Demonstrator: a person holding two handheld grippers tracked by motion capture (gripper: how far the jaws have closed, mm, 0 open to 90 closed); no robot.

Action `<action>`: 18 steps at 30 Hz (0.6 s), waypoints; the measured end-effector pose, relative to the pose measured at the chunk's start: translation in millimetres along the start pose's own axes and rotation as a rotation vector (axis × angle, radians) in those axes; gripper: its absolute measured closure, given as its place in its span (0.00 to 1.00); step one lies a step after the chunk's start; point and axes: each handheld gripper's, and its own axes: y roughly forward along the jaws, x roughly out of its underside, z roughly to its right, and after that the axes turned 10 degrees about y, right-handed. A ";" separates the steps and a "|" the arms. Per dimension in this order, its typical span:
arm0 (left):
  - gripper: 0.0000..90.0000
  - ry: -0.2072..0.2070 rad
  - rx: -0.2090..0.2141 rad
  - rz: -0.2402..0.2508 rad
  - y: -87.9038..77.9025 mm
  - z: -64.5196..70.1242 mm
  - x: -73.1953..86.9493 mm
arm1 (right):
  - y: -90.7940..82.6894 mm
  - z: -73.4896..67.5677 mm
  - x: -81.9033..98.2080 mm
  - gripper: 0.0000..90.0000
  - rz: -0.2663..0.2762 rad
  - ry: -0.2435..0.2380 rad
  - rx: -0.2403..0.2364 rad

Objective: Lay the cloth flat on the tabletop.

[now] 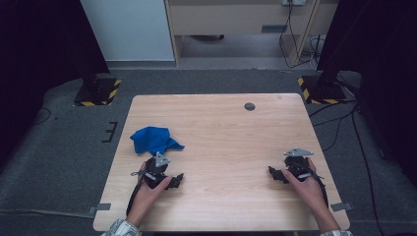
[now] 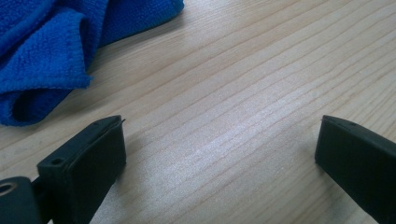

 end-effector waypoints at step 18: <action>0.06 0.006 -0.014 0.039 -9.0 -4.4 -1.3 | -0.4 -3.4 0.8 0.01 -0.003 -0.002 -0.008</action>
